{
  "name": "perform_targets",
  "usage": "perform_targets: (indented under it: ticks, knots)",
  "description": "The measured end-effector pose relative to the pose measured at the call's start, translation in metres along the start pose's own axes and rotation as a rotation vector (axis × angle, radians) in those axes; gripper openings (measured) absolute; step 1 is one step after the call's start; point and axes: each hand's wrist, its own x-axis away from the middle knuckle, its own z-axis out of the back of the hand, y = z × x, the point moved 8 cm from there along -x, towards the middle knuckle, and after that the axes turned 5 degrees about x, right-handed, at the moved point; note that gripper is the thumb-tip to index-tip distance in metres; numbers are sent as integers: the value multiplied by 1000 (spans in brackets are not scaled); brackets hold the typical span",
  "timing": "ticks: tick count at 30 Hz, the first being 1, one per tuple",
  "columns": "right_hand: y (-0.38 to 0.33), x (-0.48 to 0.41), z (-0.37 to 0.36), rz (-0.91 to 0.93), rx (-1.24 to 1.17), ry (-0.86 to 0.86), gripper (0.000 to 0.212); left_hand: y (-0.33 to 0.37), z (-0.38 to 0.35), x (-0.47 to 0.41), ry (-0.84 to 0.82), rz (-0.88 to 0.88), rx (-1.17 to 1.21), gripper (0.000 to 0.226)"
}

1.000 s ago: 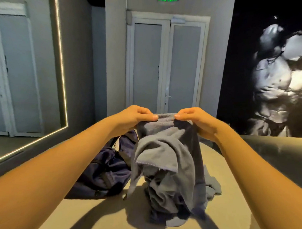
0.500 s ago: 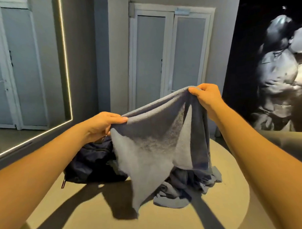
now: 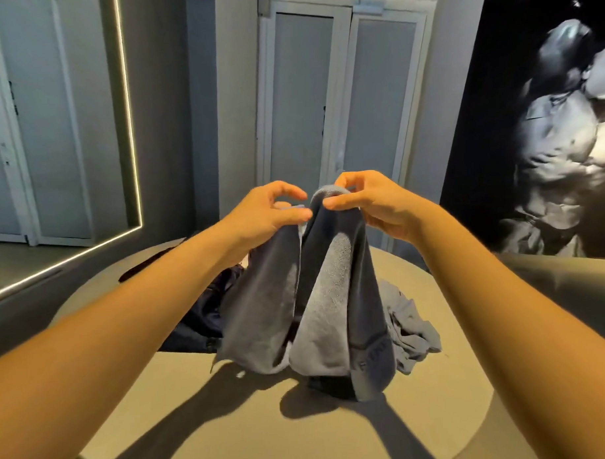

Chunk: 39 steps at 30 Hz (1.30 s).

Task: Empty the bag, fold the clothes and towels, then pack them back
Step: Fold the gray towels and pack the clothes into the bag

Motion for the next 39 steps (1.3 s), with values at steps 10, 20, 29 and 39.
perform_targets:
  ticks: [10,20,29,39]
  knots:
    - [40,14,-2,-92,29,-188,17,-14,7,6,26,47,-222,13]
    - [53,75,39,194,261,447,8,-18,-6,56,126,-378,-418,9]
    - [213,189,-101,-167,429,-76,23,-169,-97,168,-551,34,-615,34]
    - [257,242,0,-550,368,625,14,-188,-23,201,-308,69,-481,28]
